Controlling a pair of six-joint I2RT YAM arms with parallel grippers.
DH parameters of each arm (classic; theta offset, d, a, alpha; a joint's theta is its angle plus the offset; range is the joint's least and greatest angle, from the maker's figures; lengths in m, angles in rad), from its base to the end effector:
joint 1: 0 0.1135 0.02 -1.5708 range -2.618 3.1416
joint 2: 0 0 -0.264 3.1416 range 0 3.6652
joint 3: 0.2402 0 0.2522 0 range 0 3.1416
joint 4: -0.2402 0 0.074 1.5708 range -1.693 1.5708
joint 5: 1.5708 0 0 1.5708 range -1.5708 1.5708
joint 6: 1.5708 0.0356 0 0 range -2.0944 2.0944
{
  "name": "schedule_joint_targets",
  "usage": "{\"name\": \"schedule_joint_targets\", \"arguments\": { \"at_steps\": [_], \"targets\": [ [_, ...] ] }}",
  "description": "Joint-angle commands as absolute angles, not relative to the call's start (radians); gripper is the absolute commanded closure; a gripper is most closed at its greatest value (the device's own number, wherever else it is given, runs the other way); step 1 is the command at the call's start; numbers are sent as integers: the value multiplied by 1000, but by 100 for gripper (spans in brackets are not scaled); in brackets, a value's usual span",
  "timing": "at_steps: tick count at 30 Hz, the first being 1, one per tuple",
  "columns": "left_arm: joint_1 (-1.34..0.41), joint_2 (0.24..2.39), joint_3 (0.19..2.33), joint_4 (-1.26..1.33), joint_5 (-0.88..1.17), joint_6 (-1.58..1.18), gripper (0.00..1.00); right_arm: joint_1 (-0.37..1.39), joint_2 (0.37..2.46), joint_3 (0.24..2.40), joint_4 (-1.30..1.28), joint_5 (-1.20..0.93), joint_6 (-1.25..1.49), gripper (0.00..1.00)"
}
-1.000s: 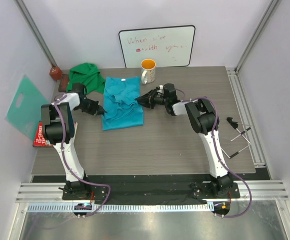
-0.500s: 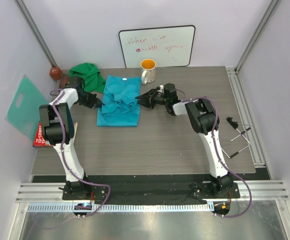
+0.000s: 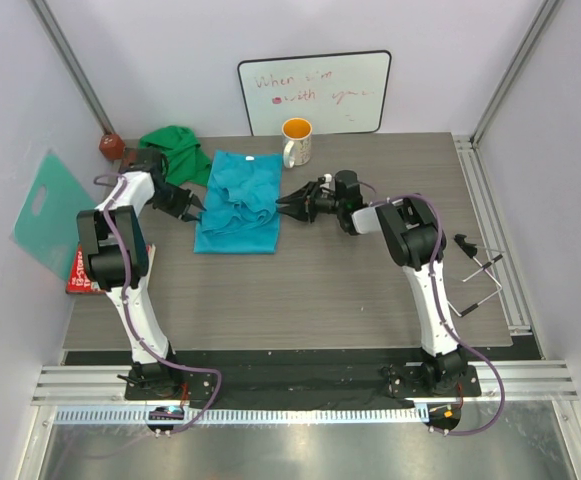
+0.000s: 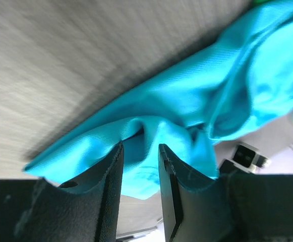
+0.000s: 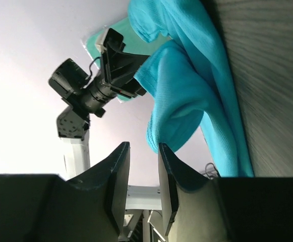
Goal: Fold and stack the t-shirts
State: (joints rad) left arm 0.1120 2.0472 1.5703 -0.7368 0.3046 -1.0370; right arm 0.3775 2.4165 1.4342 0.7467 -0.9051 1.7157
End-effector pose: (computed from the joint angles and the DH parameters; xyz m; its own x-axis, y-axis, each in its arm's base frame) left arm 0.4225 0.0368 0.1878 -0.4716 -0.8795 0.0640 -0.8028 0.3982 -0.4439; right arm 0.4515 0.2091 0.0957 -0.8974 0.3016 0.3221 0.3502 0.0429 0.9357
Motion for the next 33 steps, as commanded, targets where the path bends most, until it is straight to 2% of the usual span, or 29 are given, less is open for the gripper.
{"name": "schedule_joint_targets", "arguments": {
  "at_steps": [1, 3, 5, 6, 7, 9, 11, 20, 33],
  "targets": [
    [120, 1954, 1606, -824, 190, -953, 65, 371, 2304, 1419, 537, -950, 1553, 66],
    [120, 1925, 1591, -844, 157, -934, 65, 371, 2270, 1445, 304, -934, 1407, 66],
    [117, 1886, 1557, -841, 144, -908, 65, 373, 2227, 1518, 107, -885, 1144, 66],
    [115, 1872, 1545, -841, 135, -901, 65, 371, 2215, 1549, -114, -853, 1056, 66],
    [114, 1853, 1516, -828, 124, -878, 65, 379, 2206, 1590, -232, -780, 837, 67],
    [95, 1807, 1484, -799, 141, -847, 66, 400, 2209, 1748, -572, -669, 625, 66],
    [62, 1789, 1448, -781, 150, -801, 66, 428, 2230, 1834, -711, -572, 464, 67],
    [-107, 1821, 1351, -779, 178, -707, 69, 495, 2237, 1870, -785, -466, 408, 67],
    [-133, 1908, 1407, -787, 144, -672, 69, 563, 2306, 2098, -894, -456, 405, 67]
  ]
}}
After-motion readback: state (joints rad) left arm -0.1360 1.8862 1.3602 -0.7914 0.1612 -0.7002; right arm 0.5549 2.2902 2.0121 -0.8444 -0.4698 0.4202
